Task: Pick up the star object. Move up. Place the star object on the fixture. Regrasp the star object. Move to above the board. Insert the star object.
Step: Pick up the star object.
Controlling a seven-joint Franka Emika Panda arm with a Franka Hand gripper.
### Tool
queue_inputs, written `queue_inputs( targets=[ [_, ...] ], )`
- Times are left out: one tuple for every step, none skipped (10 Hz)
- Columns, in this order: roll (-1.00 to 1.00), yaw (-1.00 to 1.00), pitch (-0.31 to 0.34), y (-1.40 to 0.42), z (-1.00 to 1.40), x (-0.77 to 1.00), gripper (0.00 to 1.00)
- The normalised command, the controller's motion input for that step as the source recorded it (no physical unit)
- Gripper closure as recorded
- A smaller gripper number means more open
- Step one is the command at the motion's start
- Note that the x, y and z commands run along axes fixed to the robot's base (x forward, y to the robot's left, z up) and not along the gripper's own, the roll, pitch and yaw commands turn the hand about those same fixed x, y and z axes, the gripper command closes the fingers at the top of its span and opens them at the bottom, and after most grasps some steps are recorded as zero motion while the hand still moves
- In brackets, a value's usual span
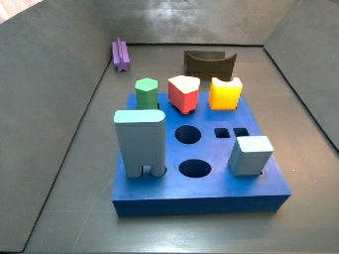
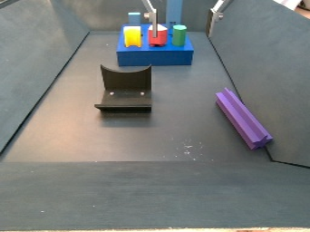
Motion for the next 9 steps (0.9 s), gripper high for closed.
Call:
queue_inputs(
  targets=[
    [-0.11,0.00,0.000,0.17,-0.11,0.03,0.00],
    [0.00,0.00,-0.016,0.17,-0.64,-0.25,0.00],
    [-0.07,0.09,-0.199,0.33,-0.79,-0.75,0.00],
    [-0.04,0.11,-0.209,0.36,-0.83,-0.93,0.00],
    [-0.03,0.13,-0.190,0.38,-0.89,-0.94,0.00],
    [-0.03,0.13,-0.180,0.39,-0.91,-0.95,0.00],
    [-0.05,0.16,-0.183,0.33,-0.84,-0.89,0.00],
    [-0.03,0.20,-0.169,0.32,-0.89,-0.86,0.00],
    [-0.07,0.19,-0.133,0.21,-0.81,-0.83,0.00]
  ],
)
